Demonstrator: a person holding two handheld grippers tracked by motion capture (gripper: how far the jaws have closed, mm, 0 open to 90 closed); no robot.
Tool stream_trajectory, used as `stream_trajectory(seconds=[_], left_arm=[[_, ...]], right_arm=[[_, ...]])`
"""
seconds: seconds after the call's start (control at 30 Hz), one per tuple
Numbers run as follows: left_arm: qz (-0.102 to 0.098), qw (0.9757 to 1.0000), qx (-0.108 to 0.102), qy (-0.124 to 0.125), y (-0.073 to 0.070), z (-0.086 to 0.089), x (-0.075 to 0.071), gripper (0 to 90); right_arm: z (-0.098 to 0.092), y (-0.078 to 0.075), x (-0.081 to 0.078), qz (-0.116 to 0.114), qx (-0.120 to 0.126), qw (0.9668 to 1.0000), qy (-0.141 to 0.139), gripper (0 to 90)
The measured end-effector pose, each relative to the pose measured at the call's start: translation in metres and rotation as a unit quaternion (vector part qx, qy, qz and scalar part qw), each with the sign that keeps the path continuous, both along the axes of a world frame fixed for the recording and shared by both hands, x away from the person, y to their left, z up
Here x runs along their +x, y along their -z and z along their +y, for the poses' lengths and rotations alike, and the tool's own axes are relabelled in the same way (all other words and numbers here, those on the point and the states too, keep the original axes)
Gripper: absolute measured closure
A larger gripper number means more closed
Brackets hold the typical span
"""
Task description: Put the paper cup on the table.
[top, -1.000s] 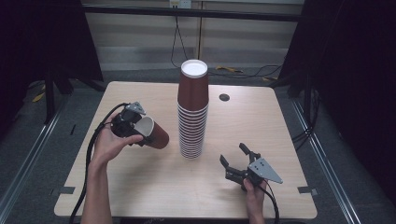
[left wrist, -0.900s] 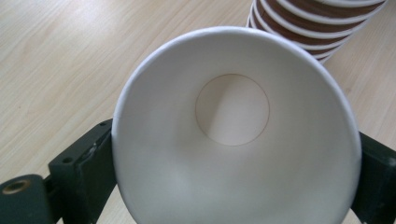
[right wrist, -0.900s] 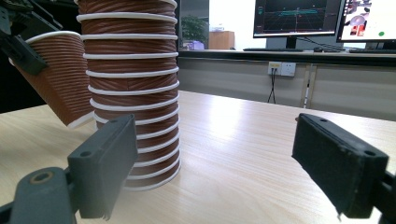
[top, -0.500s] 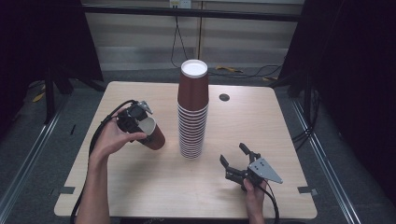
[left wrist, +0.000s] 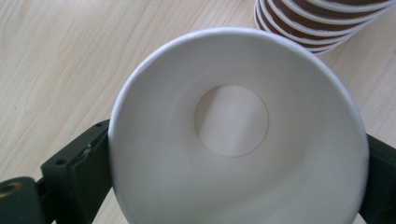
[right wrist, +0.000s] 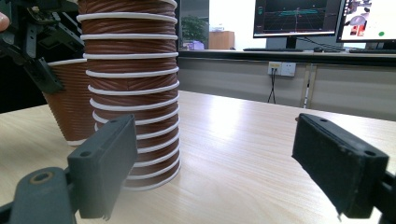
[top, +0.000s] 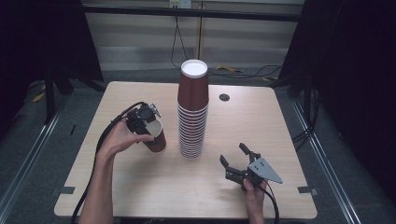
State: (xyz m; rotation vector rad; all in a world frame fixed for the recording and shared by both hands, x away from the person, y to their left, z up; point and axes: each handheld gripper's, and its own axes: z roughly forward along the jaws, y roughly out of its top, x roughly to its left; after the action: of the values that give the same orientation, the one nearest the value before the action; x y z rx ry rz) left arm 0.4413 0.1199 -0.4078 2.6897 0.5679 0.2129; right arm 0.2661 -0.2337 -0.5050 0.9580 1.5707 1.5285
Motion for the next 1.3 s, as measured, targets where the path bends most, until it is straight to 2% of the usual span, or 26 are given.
stream_trajectory(seconds=[0.07, 0.13, 0.27, 0.3, 0.43, 0.57, 0.77, 0.87, 0.9, 1.03, 1.1, 1.13, 1.2, 1.23, 1.27, 1.3], left_arm=[[-0.007, 1.0, -0.001, 0.004, 0.002, -0.004, 0.0, 4.0], [-0.008, 0.9999, 0.008, 0.008, 0.005, -0.008, 0.001, 4.1], [-0.009, 0.9999, 0.009, 0.003, 0.01, -0.012, 0.002, 3.6], [-0.01, 0.9999, 0.01, 0.008, 0.011, -0.012, 0.002, 3.6], [-0.006, 1.0, -0.002, 0.0, 0.015, -0.01, 0.002, 3.9], [-0.004, 0.9999, -0.011, 0.003, 0.019, -0.006, 0.002, 4.0], [-0.011, 0.9988, -0.048, 0.0, 0.026, 0.003, -0.001, 4.3], [-0.003, 0.9986, -0.053, 0.003, 0.032, 0.006, -0.001, 5.3], [-0.003, 0.9979, -0.065, -0.005, 0.035, 0.008, -0.002, 4.1], [-0.008, 0.997, -0.077, -0.005, 0.04, 0.016, -0.003, 5.0], [-0.005, 0.9949, -0.1, -0.018, 0.043, 0.019, -0.004, 12.1], [-0.004, 0.9951, -0.099, -0.009, 0.044, 0.022, -0.004, 14.0], [-0.006, 0.9932, -0.115, -0.018, 0.046, 0.024, -0.006, 14.5], [-0.007, 0.9934, -0.114, -0.016, 0.046, 0.025, -0.006, 14.6], [-0.008, 0.9923, -0.122, -0.021, 0.047, 0.025, -0.007, 14.7], [-0.008, 0.9927, -0.119, -0.019, 0.047, 0.027, -0.007, 14.7]], right_arm=[[0.0, 0.0, 0.0, 0.0, 0.0, 1.0, 0.0, 13.8], [0.0, 0.0, 0.0, 0.0, 0.0, 1.0, 0.0, 13.7], [0.0, 0.0, 0.0, 0.0, 0.0, 1.0, -0.001, 13.7], [0.0, 0.0, 0.0, 0.0, 0.0, 1.0, 0.0, 13.7], [0.0, 0.0, 0.0, 0.0, 0.0, 1.0, 0.0, 13.7], [0.0, 0.0, 0.0, 0.0, 0.0, 1.0, 0.0, 13.7], [0.0, 0.0, 0.0, 0.0, 0.0, 1.0, 0.0, 13.7], [0.0, 0.0, 0.0, 0.0, 0.001, 1.0, 0.0, 13.6], [0.0, 0.0, 0.0, 0.0, 0.0, 1.0, 0.0, 13.6], [0.0, 0.0, 0.0, 0.0, 0.001, 1.0, 0.0, 13.6], [0.0, 0.0, 0.0, 0.0, 0.0, 1.0, 0.0, 13.6], [0.0, 0.0, 0.0, 0.001, 0.0, 1.0, 0.0, 13.6], [0.0, 0.0, 0.0, 0.0, 0.0, 1.0, 0.0, 13.6], [0.0, 0.0, 0.0, 0.0, 0.0, 1.0, 0.0, 13.6], [0.0, 0.0, 0.0, 0.0, 0.0, 1.0, 0.0, 13.6], [0.0, 0.0, 0.0, 0.0, 0.0, 1.0, 0.0, 13.6]])
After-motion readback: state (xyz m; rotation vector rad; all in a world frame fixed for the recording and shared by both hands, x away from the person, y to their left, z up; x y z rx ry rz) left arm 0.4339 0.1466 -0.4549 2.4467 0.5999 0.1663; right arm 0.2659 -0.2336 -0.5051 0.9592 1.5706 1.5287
